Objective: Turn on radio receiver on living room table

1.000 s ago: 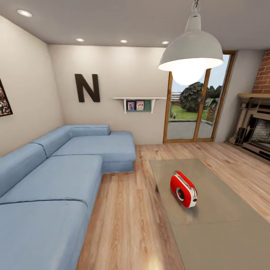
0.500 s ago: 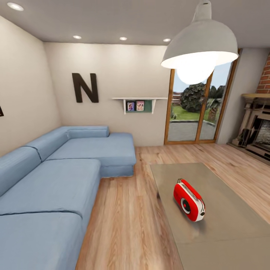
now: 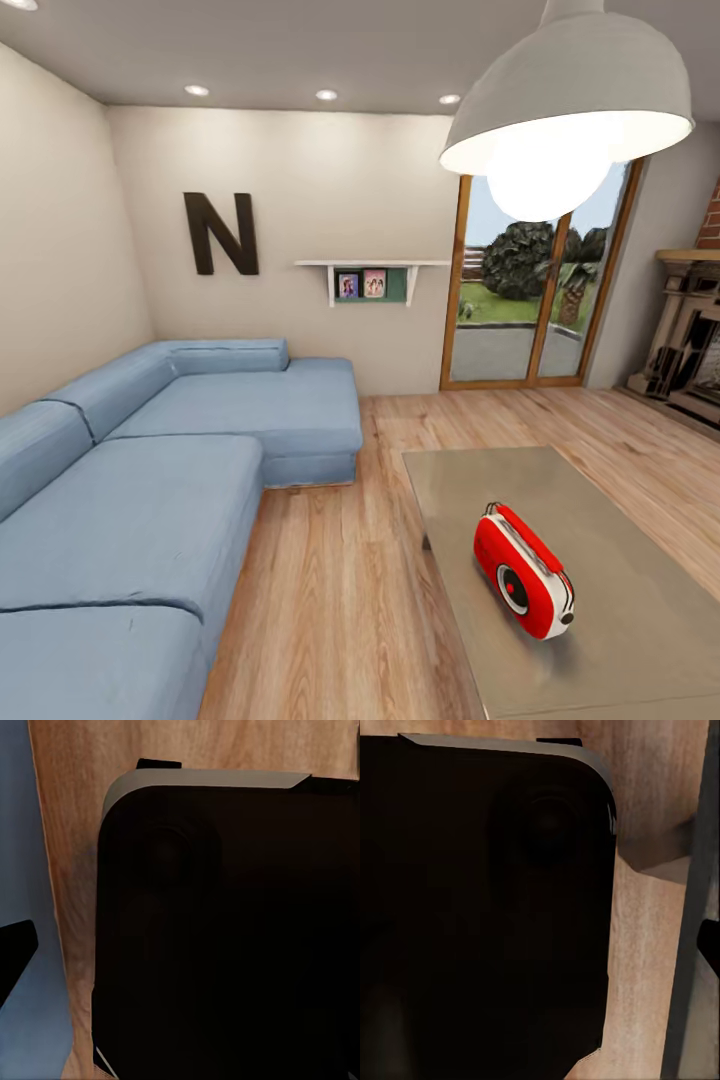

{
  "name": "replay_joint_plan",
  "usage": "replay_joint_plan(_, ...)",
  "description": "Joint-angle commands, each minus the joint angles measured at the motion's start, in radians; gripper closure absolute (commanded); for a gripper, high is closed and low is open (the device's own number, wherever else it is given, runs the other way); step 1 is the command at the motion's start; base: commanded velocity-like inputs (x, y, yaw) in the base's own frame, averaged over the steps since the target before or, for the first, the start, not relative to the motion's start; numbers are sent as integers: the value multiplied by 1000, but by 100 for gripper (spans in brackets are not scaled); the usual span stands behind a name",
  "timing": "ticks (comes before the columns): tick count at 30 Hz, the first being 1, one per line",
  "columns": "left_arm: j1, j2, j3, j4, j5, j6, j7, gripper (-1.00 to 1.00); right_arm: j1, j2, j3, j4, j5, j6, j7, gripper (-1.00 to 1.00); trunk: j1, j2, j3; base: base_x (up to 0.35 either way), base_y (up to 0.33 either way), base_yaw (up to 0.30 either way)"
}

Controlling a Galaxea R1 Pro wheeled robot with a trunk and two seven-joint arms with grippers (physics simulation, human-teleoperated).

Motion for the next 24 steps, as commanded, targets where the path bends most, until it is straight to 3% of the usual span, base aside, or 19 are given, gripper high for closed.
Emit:
replay_joint_plan(1,0,0,0,0,0,0,0,-100,0,0,0,0,0,0,0,-100,0,0,0,324,0,0)
replay_joint_plan(18,0,1,-1,0,0,0,0,-100,0,0,0,0,0,0,0,-100,0,0,0,322,1,0)
replay_joint_plan(24,0,1,-1,-1,0,0,0,-100,0,0,1,0,0,0,0,-100,0,0,0,61,2,0)
